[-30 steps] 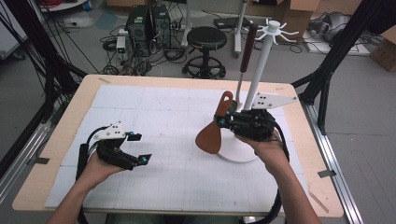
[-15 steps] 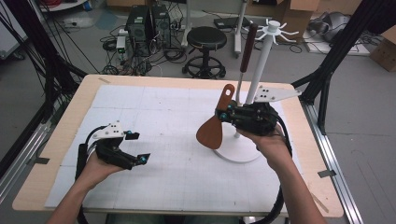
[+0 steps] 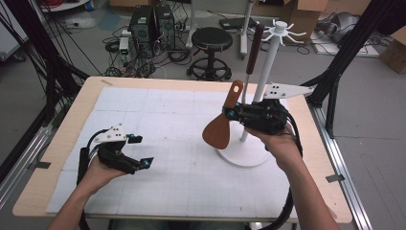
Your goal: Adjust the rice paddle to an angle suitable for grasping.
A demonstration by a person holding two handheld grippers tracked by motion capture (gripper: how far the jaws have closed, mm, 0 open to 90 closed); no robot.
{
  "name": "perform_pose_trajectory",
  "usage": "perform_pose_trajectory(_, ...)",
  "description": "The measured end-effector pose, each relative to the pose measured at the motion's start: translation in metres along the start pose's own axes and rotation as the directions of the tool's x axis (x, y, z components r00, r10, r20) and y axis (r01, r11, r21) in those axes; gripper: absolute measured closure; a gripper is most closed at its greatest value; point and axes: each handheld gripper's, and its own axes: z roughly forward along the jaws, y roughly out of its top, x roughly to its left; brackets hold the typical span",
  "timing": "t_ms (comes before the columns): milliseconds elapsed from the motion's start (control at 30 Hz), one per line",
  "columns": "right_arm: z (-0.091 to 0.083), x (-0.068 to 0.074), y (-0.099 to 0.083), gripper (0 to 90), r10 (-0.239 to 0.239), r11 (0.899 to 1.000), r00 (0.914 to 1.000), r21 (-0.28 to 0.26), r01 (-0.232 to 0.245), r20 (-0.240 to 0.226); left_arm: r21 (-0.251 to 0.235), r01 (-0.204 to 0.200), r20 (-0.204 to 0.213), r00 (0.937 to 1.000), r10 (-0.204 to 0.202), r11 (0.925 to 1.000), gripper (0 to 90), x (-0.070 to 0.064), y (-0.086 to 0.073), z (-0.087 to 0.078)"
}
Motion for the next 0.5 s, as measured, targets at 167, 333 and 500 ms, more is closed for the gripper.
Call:
perform_pose_trajectory(167, -0.001, -0.002, 0.006, 82.1, 0.001, 1.000, 1.0000, -0.001, -0.001, 0.007, -0.006, 0.000, 0.005, 1.0000, 0.000, 1.0000, 7.1, 0.001, 0.000, 0.000)
perform_pose_trajectory(333, 0.001, -0.004, 0.011, 82.1, 0.002, 1.000, 1.0000, 0.005, -0.002, 0.009, -0.007, 0.001, 0.005, 1.0000, -0.001, 1.0000, 7.1, 0.003, -0.001, -0.001)
perform_pose_trajectory(500, 0.004, -0.005, 0.016, 82.1, 0.001, 1.000, 0.9999, 0.012, -0.001, 0.010, -0.012, 0.005, 0.002, 1.0000, -0.005, 0.9999, 7.0, 0.003, -0.001, -0.001)
